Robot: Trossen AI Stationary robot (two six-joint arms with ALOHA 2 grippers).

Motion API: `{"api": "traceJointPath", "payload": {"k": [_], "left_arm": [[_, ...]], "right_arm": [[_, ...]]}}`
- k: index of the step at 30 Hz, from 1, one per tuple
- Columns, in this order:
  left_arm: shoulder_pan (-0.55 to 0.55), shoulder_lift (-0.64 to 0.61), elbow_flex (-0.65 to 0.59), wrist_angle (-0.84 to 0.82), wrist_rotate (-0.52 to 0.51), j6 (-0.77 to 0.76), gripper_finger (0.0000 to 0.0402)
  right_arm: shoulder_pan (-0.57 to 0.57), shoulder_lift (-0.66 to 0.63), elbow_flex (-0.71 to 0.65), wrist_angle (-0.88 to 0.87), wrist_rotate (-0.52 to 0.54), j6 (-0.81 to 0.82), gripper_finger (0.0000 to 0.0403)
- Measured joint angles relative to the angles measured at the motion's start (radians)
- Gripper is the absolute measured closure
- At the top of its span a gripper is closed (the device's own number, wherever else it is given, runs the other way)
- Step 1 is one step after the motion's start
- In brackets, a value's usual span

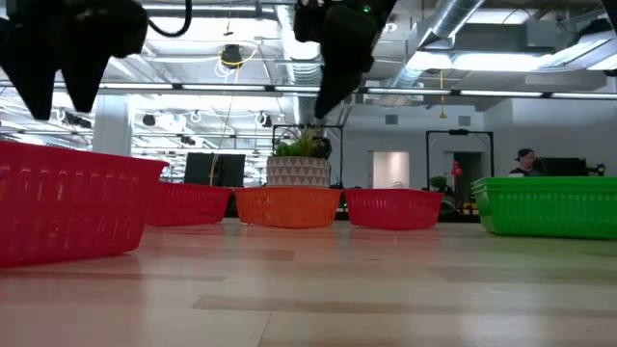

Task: Stack baskets by color
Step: Stack the left orange bin into the top orange bin

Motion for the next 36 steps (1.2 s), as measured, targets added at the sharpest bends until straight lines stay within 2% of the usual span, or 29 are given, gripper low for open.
{"api": "traceJointPath", "payload": {"k": [3,6,9,17,21,28,31,36], "left_arm": [[0.0,0.025,-0.021,0.012,0.001,-0.013,0.0108],[0.0,0.013,-0.076,0.1,0.001,-0.046,0.0119],[-0.006,-0.009,-0.157,0.21,-0.002,-0.095,0.0136],[-0.006,-0.013,-0.272,0.292,0.018,-0.222,0.0192],[-0.006,-0.006,-0.301,0.479,0.006,-0.209,0.0226],[0.043,0.095,-0.368,0.888,-0.039,-0.174,0.0282],[0.102,0.158,-0.361,1.09,-0.055,-0.085,0.0296],[0.221,0.277,-0.321,1.407,-0.013,0.108,0.0307]], "right_arm": [[0.001,0.0,0.0,-0.051,0.0,-0.027,0.0249],[0.001,0.0,0.0,-0.091,0.0,-0.048,0.025],[0.001,0.0,-0.001,-0.109,0.0,-0.051,0.0249],[0.001,0.0,-0.001,-0.128,-0.001,-0.074,0.0253],[0.001,0.0,-0.001,-0.145,-0.001,-0.091,0.0255],[0.001,-0.039,-0.003,-0.19,-0.002,-0.124,0.0253],[0.001,-0.072,-0.002,-0.205,-0.002,-0.127,0.0256],[0.001,-0.133,-0.002,-0.233,-0.003,-0.108,0.0261]]}}
